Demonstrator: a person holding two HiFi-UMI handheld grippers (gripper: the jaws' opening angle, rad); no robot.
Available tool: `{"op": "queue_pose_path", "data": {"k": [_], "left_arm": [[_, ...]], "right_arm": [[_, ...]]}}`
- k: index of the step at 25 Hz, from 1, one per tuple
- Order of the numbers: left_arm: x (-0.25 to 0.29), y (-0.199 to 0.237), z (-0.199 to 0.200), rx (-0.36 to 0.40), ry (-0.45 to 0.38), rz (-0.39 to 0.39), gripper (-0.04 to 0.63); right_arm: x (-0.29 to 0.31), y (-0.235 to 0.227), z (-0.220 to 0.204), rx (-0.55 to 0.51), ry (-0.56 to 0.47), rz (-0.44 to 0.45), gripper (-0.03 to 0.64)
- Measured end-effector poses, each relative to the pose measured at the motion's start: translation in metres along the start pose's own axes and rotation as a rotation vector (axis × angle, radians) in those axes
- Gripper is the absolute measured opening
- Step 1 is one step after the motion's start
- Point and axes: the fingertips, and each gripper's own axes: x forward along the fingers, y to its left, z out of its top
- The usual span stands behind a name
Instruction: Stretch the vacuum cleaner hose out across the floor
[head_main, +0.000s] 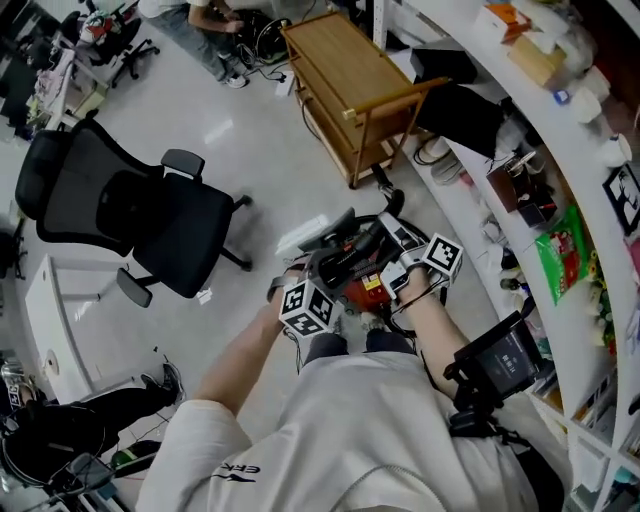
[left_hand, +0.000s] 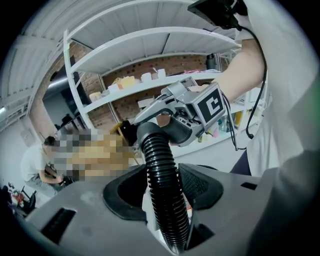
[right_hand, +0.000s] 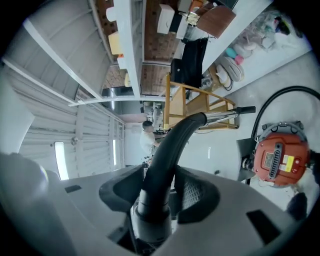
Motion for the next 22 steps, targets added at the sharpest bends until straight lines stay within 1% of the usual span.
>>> {"op": "queue_pose_path", "data": {"k": [3,7,11,17,22], "left_arm": [[-0.015,0.019,0.003,0.076,-0.020,-0.037,0.193],[-0.032,0.045,0.015,0.196,-0.061,-0.081,0.193],[-0.042,0.057,0.031,0.296,-0.104,-0.120,0.193],[-0.046,0.047,0.055,0.390,-0.176,-0.179,0.193],[-0.042,0.017,0.077,0.453,-0.239,-0.250,0.193]], "right_arm": [[0.001,0.019,-0.003,0.007,-0.074,0.031,0.189],[-0.003,0.045,-0.001,-0.003,-0.176,0.080,0.190],[-0.020,0.066,0.000,-0.022,-0.264,0.124,0.189],[-0.063,0.078,0.000,-0.055,-0.398,0.141,0.189],[-0.111,0.073,0.001,-0.041,-0.528,0.159,0.189]]}}
